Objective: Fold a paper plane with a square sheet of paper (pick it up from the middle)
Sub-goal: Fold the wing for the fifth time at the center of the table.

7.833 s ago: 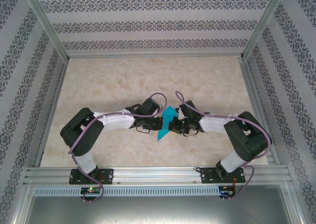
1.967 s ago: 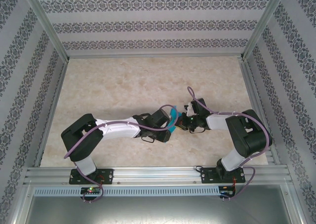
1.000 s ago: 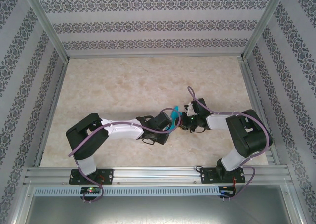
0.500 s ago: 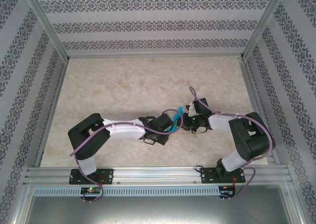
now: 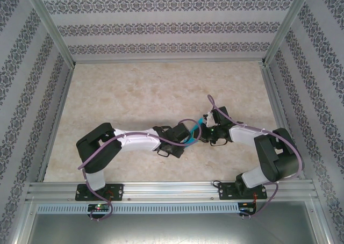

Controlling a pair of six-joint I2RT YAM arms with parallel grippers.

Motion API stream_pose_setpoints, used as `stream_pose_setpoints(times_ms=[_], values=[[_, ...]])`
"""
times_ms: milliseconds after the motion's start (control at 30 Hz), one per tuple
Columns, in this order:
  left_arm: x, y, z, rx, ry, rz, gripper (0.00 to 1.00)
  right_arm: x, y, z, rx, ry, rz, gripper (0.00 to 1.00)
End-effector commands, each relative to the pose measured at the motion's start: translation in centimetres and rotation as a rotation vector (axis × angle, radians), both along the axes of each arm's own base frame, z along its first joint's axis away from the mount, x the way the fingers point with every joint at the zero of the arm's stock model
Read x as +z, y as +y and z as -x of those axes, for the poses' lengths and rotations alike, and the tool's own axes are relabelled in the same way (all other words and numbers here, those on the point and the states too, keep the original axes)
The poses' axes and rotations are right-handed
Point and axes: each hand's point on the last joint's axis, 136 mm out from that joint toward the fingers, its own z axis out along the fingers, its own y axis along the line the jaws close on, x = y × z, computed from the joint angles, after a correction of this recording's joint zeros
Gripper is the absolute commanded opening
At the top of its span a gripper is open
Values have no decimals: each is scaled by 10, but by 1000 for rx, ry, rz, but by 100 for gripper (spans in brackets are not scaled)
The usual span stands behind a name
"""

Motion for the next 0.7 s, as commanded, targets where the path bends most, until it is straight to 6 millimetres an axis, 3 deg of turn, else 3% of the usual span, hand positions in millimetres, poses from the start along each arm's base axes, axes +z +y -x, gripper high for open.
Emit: stream_pose_setpoints(times_ms=[0,433,667], values=[[-35,15,23,-54,70,-124,16,5,-5,-2,-5,-28,17,0],[-35,7,23,-74,73,-120,19,-22,-15,22,-1,74,85,0],[-17,5,22,-88,58,-95,26,-29,-20,24,0,85,125,0]])
